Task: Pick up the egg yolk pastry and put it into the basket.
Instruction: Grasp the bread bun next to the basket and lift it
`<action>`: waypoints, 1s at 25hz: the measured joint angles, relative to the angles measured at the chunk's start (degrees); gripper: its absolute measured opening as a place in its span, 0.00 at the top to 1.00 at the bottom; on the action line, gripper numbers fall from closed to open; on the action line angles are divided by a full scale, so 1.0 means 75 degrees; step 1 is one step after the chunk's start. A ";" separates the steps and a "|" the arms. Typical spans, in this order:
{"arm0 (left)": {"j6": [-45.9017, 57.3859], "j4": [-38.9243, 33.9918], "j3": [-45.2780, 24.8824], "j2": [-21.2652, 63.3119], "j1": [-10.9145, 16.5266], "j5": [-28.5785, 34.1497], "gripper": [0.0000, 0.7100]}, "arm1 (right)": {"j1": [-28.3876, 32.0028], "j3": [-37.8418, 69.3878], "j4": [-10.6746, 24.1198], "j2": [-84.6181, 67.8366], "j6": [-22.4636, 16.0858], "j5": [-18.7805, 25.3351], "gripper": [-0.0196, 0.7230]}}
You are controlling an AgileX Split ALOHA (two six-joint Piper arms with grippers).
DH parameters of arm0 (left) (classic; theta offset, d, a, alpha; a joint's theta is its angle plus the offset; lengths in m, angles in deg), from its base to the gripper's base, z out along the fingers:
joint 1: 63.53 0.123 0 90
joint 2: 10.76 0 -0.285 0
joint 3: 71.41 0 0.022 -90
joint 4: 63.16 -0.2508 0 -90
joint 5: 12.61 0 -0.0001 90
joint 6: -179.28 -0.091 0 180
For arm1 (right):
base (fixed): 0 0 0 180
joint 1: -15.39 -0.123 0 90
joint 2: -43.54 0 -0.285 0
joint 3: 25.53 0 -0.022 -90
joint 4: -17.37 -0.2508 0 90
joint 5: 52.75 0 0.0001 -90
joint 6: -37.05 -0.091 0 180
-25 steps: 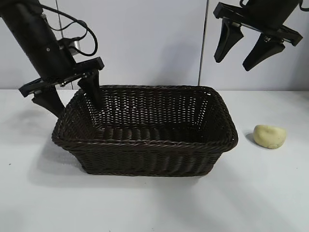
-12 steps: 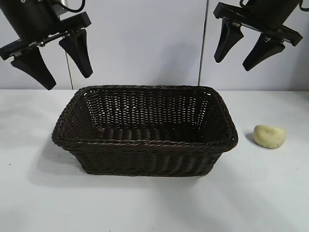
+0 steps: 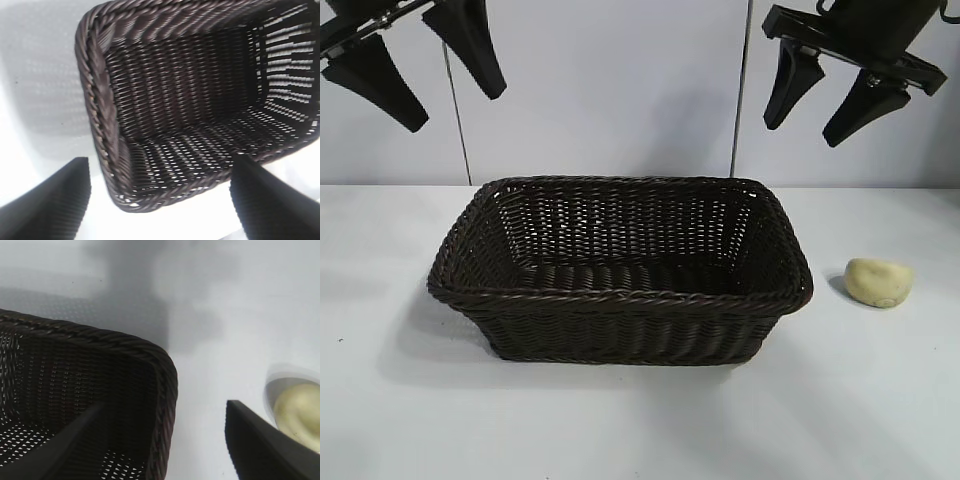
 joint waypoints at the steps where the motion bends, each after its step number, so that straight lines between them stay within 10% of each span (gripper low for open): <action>1: 0.0000 0.0017 -0.0146 0.0000 0.0000 -0.0040 0.21 | 0.0000 0.0000 0.0000 0.0000 0.0000 0.0007 0.32; 25: 0.0000 0.0061 -0.0272 0.0000 0.0000 -0.0269 0.21 | 0.0170 0.0000 0.0315 0.0000 -0.0020 0.0132 0.32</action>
